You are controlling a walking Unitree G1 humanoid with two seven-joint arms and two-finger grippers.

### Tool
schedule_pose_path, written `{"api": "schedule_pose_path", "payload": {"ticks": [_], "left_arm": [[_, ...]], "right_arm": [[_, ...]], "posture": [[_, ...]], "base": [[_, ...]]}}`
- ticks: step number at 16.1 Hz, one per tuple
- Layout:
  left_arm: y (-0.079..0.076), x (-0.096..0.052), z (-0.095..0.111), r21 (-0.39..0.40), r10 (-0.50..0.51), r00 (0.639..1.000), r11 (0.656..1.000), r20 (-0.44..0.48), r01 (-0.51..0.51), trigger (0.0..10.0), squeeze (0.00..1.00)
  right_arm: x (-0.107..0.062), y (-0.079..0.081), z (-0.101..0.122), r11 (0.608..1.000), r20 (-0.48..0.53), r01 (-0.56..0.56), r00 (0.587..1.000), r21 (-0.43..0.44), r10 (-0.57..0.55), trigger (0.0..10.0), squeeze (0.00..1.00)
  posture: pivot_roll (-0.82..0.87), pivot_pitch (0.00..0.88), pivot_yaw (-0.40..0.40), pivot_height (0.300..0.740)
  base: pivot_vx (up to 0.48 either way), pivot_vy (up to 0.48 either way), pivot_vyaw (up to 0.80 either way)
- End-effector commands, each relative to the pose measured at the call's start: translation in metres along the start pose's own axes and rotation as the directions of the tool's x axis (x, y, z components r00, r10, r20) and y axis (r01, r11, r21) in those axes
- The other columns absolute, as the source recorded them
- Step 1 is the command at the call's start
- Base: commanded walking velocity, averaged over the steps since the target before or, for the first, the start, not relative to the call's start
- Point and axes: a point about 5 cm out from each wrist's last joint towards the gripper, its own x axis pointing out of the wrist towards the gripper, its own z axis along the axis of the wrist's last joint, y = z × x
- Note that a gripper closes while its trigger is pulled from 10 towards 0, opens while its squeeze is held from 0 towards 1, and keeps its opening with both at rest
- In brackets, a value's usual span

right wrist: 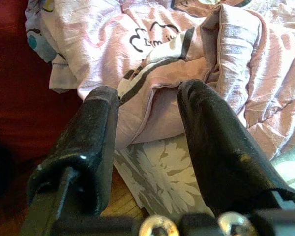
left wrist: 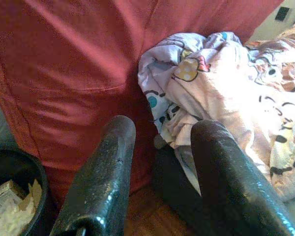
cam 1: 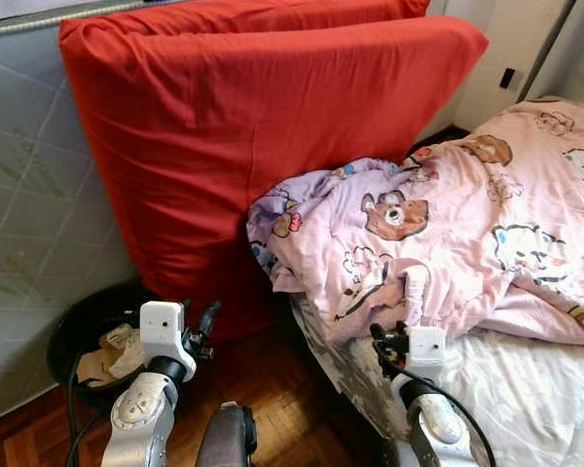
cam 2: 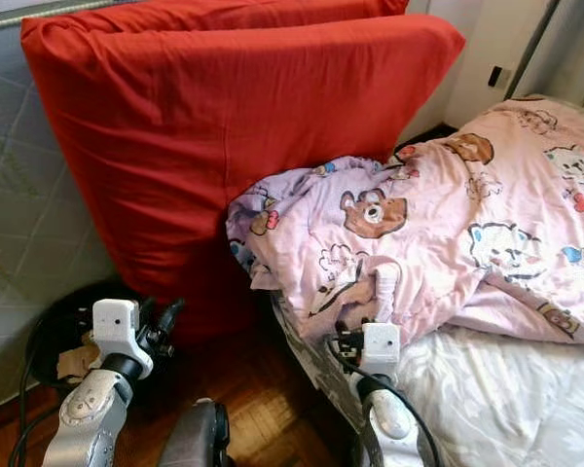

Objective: Clean up the room

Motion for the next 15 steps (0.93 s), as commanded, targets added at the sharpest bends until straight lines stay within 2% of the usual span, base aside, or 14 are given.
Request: {"api": "schedule_pose_path", "payload": {"ticks": [1,6,15], "left_arm": [[-0.0013,0.0009,-0.0002,-0.003,-0.015,1.0,1.0,-0.014,0.015,10.0,0.0],[-0.0015,0.0035,0.0001,0.0,-0.024,0.999,1.0,-0.02,0.024,10.0,0.0],[-0.0012,0.0048,0.0019,0.003,-0.019,1.0,1.0,-0.017,0.019,10.0,0.0]], "right_arm": [[-0.0003,-0.0019,-0.0012,1.0,-0.005,0.017,1.0,0.013,-0.017,10.0,0.0],[-0.0008,-0.0025,-0.0004,0.999,0.004,0.03,1.0,0.019,-0.031,10.0,0.0],[0.0026,-0.0053,0.002,0.998,0.002,0.056,0.998,0.022,-0.056,10.0,0.0]], "posture": [[0.03,0.08,0.014,0.62],[0.01,0.092,0.028,0.62],[0.02,0.087,0.027,0.62]], "base": [[0.0,0.0,0.0],[0.0,0.0,0.0],[0.261,0.0,0.0]]}}
